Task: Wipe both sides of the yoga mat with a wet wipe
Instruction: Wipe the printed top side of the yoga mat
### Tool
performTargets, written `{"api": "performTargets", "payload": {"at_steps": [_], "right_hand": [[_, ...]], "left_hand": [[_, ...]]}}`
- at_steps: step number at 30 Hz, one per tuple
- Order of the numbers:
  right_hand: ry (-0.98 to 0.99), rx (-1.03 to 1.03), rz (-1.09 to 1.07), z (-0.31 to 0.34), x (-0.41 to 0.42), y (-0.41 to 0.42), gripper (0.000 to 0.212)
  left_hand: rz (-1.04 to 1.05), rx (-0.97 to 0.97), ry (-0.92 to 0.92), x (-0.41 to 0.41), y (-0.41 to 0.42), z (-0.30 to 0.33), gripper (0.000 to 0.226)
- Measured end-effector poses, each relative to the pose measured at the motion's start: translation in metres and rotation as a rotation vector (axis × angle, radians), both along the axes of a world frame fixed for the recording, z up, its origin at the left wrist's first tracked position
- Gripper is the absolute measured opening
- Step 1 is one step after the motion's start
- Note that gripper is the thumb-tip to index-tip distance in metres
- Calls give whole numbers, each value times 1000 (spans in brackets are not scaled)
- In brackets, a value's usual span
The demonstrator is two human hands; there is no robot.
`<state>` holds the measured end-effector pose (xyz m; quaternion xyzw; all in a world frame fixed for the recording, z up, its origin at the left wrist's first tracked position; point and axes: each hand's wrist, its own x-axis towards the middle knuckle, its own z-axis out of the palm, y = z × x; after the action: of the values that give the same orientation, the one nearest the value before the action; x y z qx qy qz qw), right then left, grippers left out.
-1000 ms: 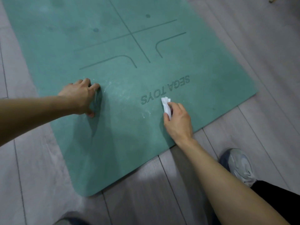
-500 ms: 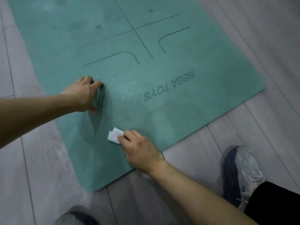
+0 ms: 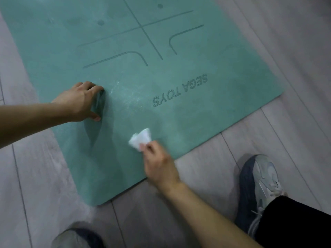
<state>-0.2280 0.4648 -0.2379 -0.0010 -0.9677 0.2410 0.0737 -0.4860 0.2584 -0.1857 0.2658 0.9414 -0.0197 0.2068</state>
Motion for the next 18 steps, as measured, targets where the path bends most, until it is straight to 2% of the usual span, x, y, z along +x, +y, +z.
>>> {"api": "performTargets", "payload": {"at_steps": [1, 3, 8, 9, 11, 13, 15, 16, 18], "right_hand": [[4, 4, 106, 0, 5, -7, 36], [14, 9, 121, 3, 1, 26, 33], [-9, 136, -486, 22, -10, 179, 29], [6, 123, -572, 21, -10, 181, 29], [18, 30, -614, 11, -8, 133, 25], [37, -115, -406, 2, 1, 49, 22], [-20, -138, 52, 3, 13, -29, 30], [-50, -120, 248, 4, 17, -50, 34], [-58, -90, 421, 7, 9, -44, 34]], "left_hand": [[-5, 0, 4, -1, -1, -2, 116], [-10, -1, 9, -4, -2, -4, 117], [-14, 18, 12, -6, -3, -8, 118], [-13, 19, 12, -6, -4, -8, 117], [-19, 26, 13, -2, -4, -6, 116], [-20, 30, 12, 1, -1, -1, 115], [-16, 27, 8, 2, 0, 2, 113], [-18, 23, 6, 1, 0, 1, 112], [-31, 13, -3, 0, 0, 1, 112]]}}
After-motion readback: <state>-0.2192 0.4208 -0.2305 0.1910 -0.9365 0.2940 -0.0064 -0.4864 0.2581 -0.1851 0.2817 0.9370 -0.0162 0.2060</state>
